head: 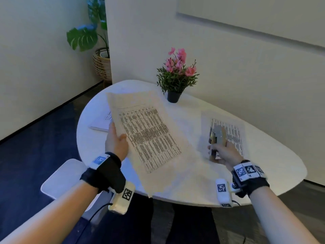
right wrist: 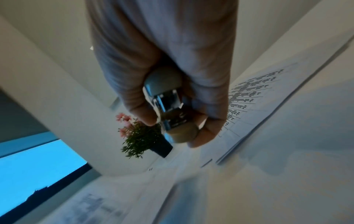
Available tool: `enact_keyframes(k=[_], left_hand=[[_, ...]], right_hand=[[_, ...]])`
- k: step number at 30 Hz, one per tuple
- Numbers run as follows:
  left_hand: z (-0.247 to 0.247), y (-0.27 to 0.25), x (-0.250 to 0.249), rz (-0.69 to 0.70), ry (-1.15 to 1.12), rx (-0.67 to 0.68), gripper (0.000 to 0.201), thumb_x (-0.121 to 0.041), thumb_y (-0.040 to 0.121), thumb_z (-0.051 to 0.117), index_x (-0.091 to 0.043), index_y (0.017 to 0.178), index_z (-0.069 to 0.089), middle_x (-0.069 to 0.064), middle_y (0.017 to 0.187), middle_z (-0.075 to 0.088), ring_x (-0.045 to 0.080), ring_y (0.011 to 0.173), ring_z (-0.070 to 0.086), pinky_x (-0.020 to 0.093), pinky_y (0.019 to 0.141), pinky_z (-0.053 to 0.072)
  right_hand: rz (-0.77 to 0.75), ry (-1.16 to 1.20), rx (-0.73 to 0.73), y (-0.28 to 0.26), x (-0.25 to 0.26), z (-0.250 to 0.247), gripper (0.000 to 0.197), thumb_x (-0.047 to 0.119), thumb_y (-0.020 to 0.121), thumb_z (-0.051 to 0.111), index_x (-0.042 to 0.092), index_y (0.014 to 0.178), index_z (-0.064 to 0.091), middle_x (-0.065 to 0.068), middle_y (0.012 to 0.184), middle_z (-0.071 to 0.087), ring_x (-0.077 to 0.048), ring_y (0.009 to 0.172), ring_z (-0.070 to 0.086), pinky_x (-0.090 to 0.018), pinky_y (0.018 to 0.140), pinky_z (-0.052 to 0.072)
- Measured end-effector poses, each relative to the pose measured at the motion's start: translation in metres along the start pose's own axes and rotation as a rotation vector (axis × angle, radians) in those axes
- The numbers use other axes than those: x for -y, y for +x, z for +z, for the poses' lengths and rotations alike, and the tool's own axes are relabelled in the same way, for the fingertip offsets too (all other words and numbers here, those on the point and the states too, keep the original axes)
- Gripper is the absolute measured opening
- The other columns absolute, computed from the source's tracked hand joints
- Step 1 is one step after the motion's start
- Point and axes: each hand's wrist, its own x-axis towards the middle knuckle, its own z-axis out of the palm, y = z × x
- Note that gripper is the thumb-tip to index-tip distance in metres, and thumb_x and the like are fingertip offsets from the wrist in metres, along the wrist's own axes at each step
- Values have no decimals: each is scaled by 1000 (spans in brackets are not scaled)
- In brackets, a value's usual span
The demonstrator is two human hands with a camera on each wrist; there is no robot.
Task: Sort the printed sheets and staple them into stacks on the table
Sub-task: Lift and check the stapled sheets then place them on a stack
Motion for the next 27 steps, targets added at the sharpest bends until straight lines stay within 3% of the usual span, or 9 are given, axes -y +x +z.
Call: enact_keyframes(k=[2,5,8,10,13,15,18,21,27], left_hand=[[3,-2,12,-74,51,39,74,7,91,41,-22,152,8,16,136,48,33,124,48,39,103,37],[9,-11,23,-221,149,104,70,-29,99,44,-18,152,-1,19,133,43,42,128,43,47,108,33],[6,-19,42,-326,141,156,109,-13,82,69,-13,150,-16,21,148,22,36,132,37,43,111,30],[-2,-21,47,-277,361,62,106,-13,78,74,-3,150,-5,28,151,1,35,140,15,39,112,25],[-13,-8,47,-112,600,41,90,-25,80,73,-14,150,16,18,154,-8,33,143,7,40,113,22],[-17,7,52,-12,797,86,84,-38,84,67,-19,150,20,16,157,-7,32,145,2,41,115,19],[-22,29,62,-91,859,75,82,-50,91,51,-13,151,10,18,157,6,31,145,13,43,114,23],[-24,41,62,-182,799,35,89,-52,87,57,-2,147,15,20,147,33,37,132,36,48,105,33],[-35,59,64,-235,803,3,93,-51,78,69,-5,142,20,16,136,49,37,125,45,50,102,36]], right_hand=[[-7,-72,-8,-4,-4,2,14,1,82,67,2,91,56,-16,73,54,-24,59,52,-33,59,48],[10,-228,13,-10,-12,11,24,10,77,78,-1,86,58,-15,63,58,-24,52,53,-32,53,49],[89,-317,64,-10,-20,23,17,5,78,76,-1,79,60,-16,59,58,-22,45,54,-29,47,45],[111,-359,72,-7,-24,30,15,5,80,74,1,78,59,-15,58,58,-18,38,52,-25,42,39],[99,-453,78,-3,-29,40,17,15,80,74,3,81,61,-11,59,61,-19,43,52,-26,45,38],[109,-450,86,-2,-31,47,17,16,81,71,4,83,59,-12,62,60,-21,46,51,-25,44,37],[94,-474,89,0,-29,60,20,17,82,68,5,85,53,-14,65,57,-21,47,46,-26,46,37],[81,-524,75,3,-25,65,21,19,81,68,7,86,52,-11,65,54,-21,51,48,-28,51,38],[107,-481,111,0,-18,65,19,14,80,66,0,92,59,-14,67,62,-24,56,54,-28,51,39]])
